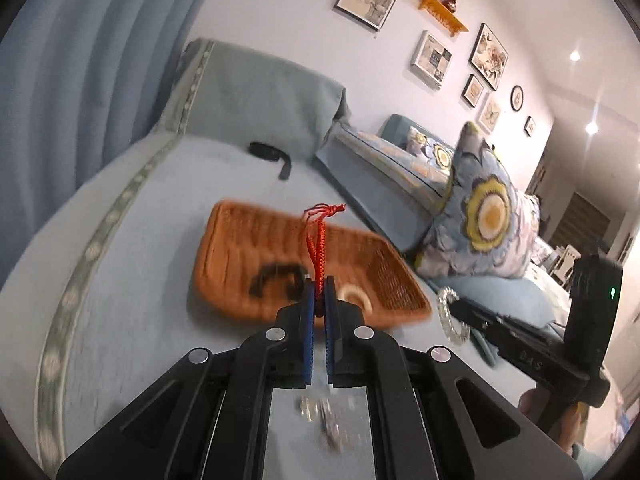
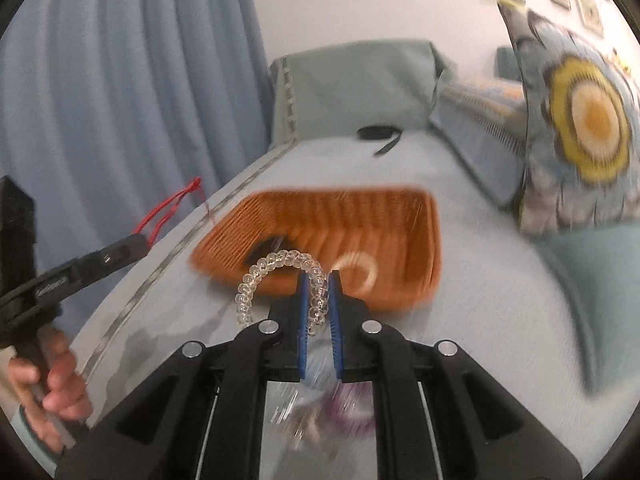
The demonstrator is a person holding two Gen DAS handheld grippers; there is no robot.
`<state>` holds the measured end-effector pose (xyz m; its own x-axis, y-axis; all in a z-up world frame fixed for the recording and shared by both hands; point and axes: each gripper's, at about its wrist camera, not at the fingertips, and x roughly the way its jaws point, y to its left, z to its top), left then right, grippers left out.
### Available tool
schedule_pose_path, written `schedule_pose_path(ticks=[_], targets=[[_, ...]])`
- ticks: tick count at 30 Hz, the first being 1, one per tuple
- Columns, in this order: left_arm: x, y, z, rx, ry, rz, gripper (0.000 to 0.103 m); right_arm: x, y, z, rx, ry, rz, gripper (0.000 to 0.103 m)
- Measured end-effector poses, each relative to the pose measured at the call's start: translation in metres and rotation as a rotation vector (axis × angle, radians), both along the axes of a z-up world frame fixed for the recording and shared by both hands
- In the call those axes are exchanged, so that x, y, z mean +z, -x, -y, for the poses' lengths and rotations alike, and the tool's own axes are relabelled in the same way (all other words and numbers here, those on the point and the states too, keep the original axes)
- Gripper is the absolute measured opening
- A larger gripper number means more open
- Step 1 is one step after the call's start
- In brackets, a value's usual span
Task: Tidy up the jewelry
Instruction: 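Carry both items into the wicker basket and open both tools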
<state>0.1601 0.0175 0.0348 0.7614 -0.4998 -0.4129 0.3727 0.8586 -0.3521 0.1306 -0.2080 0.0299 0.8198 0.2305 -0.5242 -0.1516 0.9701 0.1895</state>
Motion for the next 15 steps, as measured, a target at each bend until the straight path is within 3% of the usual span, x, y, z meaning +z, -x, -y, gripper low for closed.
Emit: schedule_pose_path(ticks=[4, 7, 14, 15], targets=[[-0.003, -0.042, 0.017, -0.013, -0.021, -0.026, 0.003, 0.001, -0.063, 0.004, -0.052, 0.030, -0.043, 0.008], [-0.014, -0.072, 0.020, -0.002, -0.016, -0.083, 0.003, -0.014, -0.104, 0.004, -0.059, 0.023, -0.126, 0.008], [-0.033, -0.096, 0.029, 0.000, -0.060, -0.147, 0.003, -0.046, -0.138, -0.004, -0.075, 0.054, -0.247, 0.008], [-0.035, -0.098, 0.030, 0.001, -0.064, -0.156, 0.012, -0.048, -0.139, -0.005, -0.076, 0.055, -0.258, 0.009]])
